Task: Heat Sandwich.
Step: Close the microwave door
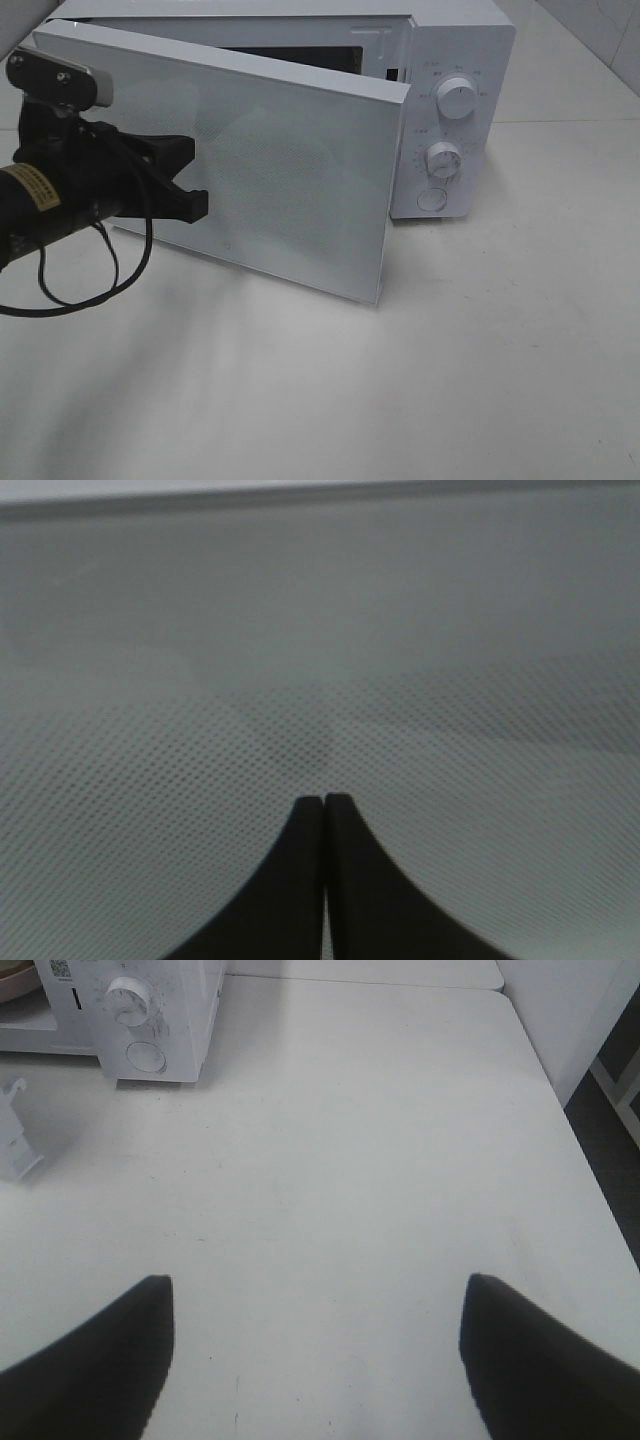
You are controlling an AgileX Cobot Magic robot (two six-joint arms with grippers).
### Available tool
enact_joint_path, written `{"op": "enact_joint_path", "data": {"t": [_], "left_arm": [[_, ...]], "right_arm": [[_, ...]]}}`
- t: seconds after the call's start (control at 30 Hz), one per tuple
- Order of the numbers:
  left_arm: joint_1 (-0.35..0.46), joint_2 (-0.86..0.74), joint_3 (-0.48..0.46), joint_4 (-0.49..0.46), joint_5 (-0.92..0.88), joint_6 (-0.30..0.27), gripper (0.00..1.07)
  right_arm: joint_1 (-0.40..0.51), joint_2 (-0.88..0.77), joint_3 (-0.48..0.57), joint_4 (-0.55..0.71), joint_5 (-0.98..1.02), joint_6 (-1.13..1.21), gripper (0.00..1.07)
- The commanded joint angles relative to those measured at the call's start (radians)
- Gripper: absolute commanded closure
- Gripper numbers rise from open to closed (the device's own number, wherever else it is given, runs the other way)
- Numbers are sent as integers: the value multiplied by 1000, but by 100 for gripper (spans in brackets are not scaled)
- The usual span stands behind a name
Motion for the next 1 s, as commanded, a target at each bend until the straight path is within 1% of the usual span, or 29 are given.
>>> {"op": "enact_joint_path", "data": {"t": [0.03, 0.1, 0.3, 0.37, 0.4, 0.43, 0.5, 0.57, 0.67, 0.73, 0.77, 0.83, 0.87, 0.97, 1.0], "left_arm": [[-34, 20, -50, -8, 5, -5, 106], [-58, 40, -85, -28, 14, -5, 106], [-92, 74, -138, -40, 19, -5, 106], [-107, 85, -165, -45, 30, -5, 106], [-120, 98, -195, -49, 50, -1, 106], [-120, 98, -195, -49, 50, -1, 106], [-135, 112, -224, -51, 57, 1, 106], [-150, 137, -265, -70, 62, 7, 106], [-159, 156, -291, -89, 66, 7, 106], [-175, 181, -336, -118, 76, 14, 106], [-175, 181, -336, -118, 76, 14, 106], [-186, 196, -367, -134, 91, 23, 106], [-190, 213, -398, -147, 104, 32, 106], [-195, 227, -425, -157, 118, 39, 106], [-198, 243, -454, -169, 126, 43, 106]], "right_arm": [[-5, -27, 1, -1, -7, 2, 31], [-5, -27, 1, -1, -7, 2, 31], [-5, -27, 1, -1, -7, 2, 31], [-5, -27, 1, -1, -7, 2, 31], [-5, -27, 1, -1, -7, 2, 31], [-5, -27, 1, -1, -7, 2, 31], [-5, -27, 1, -1, -7, 2, 31], [-5, -27, 1, -1, -7, 2, 31], [-5, -27, 1, -1, -7, 2, 31], [-5, -27, 0, -1, -7, 2, 31], [-5, -27, 0, -1, -7, 2, 31], [-5, -27, 0, -1, -7, 2, 31], [-5, -27, 0, -1, -7, 2, 31], [-5, -27, 0, -1, -7, 2, 31], [-5, -27, 0, -1, -7, 2, 31]]}}
